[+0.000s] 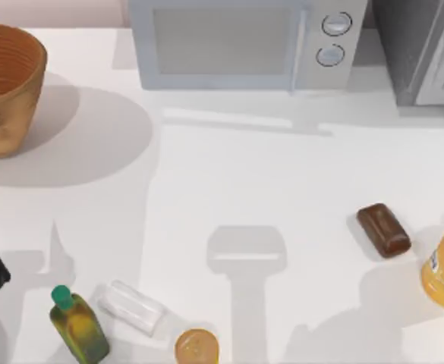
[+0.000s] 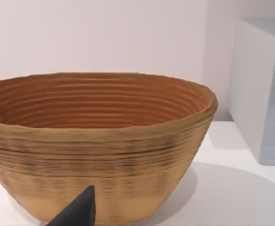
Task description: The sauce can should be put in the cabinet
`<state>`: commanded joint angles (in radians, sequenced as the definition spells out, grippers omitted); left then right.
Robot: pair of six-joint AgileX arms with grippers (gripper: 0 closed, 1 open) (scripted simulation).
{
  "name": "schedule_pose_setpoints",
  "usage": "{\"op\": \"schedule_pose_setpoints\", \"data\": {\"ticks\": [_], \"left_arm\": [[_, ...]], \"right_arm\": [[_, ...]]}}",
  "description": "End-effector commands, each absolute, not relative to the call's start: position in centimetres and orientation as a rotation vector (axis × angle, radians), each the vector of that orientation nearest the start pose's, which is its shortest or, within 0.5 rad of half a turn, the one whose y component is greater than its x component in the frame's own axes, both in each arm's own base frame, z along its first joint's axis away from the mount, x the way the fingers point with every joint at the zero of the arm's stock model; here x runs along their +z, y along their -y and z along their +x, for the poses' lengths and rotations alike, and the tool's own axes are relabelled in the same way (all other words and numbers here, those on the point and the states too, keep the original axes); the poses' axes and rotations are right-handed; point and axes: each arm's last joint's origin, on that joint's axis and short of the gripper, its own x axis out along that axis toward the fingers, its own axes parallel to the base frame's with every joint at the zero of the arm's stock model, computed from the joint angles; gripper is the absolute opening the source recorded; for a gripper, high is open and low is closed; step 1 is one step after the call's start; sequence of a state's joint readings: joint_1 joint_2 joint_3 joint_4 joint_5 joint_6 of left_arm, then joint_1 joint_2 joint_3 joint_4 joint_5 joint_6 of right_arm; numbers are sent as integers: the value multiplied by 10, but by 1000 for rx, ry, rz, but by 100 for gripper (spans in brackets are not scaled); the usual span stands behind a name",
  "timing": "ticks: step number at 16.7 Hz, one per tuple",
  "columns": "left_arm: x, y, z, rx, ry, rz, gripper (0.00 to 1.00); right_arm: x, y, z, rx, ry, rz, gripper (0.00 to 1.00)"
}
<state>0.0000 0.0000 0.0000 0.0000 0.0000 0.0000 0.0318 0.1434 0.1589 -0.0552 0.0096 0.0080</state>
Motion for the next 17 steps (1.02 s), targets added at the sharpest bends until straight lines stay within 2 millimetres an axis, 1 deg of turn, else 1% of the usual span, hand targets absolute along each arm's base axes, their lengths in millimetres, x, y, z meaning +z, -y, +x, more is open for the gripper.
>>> {"op": "schedule_pose_setpoints", "data": {"ticks": [1,3,6,9,12,15,17], "left_arm": [[160,1,106,0,0,0,100],[160,1,106,0,0,0,100],[160,1,106,0,0,0,100],[160,1,106,0,0,0,100],[160,1,106,0,0,0,100],[160,1,106,0,0,0,100],[160,1,106,0,0,0,100]], "right_arm": [[213,-3,109,23,-47,6,0],[251,-5,114,19,-56,7,0],[318,-8,129,8,-59,7,0],[386,-14,152,-3,-50,5,0],[446,-22,180,-9,-32,4,0],[491,-31,207,-7,-12,4,0],[511,-38,223,-3,-4,3,0]]}}
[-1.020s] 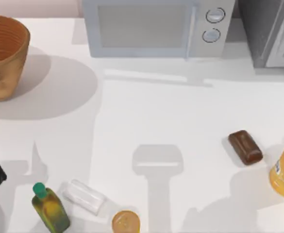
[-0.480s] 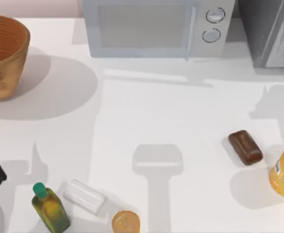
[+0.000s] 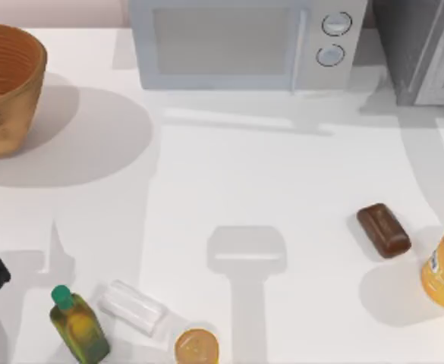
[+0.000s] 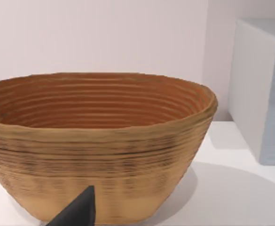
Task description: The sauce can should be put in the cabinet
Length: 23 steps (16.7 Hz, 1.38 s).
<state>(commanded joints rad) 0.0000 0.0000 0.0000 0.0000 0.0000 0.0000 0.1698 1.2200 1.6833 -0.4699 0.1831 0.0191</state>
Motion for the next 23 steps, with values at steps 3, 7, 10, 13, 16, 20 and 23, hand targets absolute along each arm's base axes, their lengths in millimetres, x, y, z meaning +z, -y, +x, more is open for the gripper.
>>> {"op": "schedule_pose_setpoints", "data": {"ticks": [3,7,10,13,16,20,23], "left_arm": [[160,1,106,0,0,0,100],[160,1,106,0,0,0,100],[160,1,106,0,0,0,100],[160,1,106,0,0,0,100],[160,1,106,0,0,0,100],[160,1,106,0,0,0,100],[160,1,106,0,0,0,100]], "right_arm": [[526,-45,240,3,-4,2,0],[530,-48,246,6,-6,0,0],[529,-47,246,3,-6,3,0],[532,-45,257,-9,2,5,0],[535,-46,294,-9,10,5,0],[515,-54,368,16,-29,-1,0],[510,-48,393,9,-11,2,0]]}}
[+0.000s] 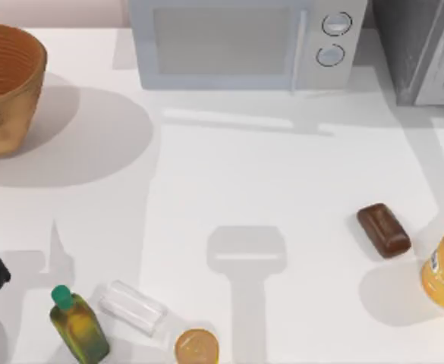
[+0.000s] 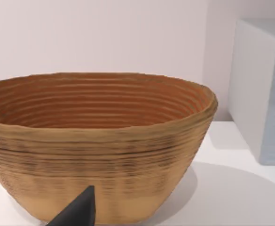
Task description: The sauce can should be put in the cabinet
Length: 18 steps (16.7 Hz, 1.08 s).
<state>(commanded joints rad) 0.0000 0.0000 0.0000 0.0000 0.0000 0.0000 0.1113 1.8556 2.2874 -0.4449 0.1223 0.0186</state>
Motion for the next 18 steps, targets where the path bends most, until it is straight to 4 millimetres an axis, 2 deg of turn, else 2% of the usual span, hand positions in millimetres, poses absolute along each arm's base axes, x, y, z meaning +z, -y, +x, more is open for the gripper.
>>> {"op": "schedule_pose_setpoints", "data": {"ticks": [5,18], "left_arm": [[160,1,106,0,0,0,100],[160,1,106,0,0,0,100]], "right_arm": [[509,-45,396,3,-6,3,0],[509,-45,396,3,-6,3,98]]}}
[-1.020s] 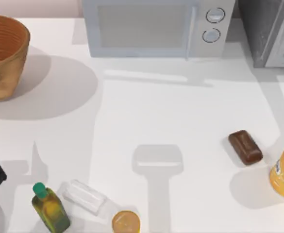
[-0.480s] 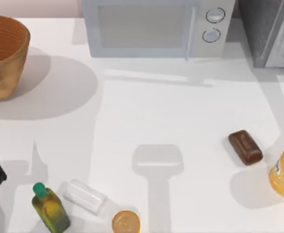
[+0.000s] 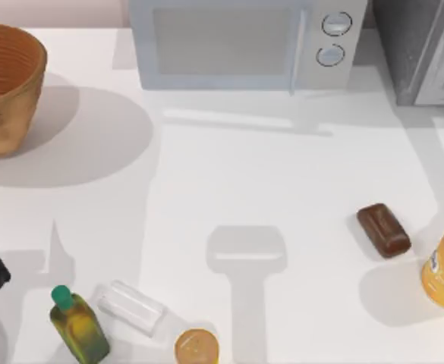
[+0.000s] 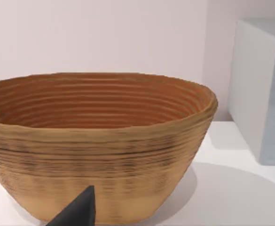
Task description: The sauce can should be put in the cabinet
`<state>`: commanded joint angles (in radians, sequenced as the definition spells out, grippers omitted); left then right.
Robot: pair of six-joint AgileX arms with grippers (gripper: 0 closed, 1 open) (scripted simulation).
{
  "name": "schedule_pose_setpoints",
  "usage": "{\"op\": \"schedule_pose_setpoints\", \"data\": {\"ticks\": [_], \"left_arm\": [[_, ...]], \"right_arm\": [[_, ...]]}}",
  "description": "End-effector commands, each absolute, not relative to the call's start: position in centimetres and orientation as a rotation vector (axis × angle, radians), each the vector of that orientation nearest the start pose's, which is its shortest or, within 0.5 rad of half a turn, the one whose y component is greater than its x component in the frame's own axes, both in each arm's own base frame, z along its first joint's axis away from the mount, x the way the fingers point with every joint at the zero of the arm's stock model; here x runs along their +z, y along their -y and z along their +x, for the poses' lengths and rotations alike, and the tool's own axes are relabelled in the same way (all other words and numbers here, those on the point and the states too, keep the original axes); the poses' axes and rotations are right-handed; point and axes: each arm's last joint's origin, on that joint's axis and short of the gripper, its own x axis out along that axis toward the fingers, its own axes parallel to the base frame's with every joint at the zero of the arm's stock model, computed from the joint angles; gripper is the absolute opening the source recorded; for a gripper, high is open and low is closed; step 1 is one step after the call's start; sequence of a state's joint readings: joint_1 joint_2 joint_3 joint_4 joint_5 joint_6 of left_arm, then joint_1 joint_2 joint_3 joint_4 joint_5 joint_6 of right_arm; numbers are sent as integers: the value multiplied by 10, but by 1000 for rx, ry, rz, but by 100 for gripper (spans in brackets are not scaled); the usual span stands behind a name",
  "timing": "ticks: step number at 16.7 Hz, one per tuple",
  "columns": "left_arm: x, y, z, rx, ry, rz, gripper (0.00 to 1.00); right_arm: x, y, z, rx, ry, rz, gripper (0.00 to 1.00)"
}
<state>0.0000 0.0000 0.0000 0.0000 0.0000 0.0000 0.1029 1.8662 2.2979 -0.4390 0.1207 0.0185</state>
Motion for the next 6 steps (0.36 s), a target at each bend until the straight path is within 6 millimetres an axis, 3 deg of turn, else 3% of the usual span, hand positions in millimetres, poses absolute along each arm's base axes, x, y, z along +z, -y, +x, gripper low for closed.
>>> {"op": "schedule_pose_setpoints", "data": {"ticks": [6], "left_arm": [[160,1,106,0,0,0,100]], "right_arm": [[509,-45,396,3,-6,3,100]]}}
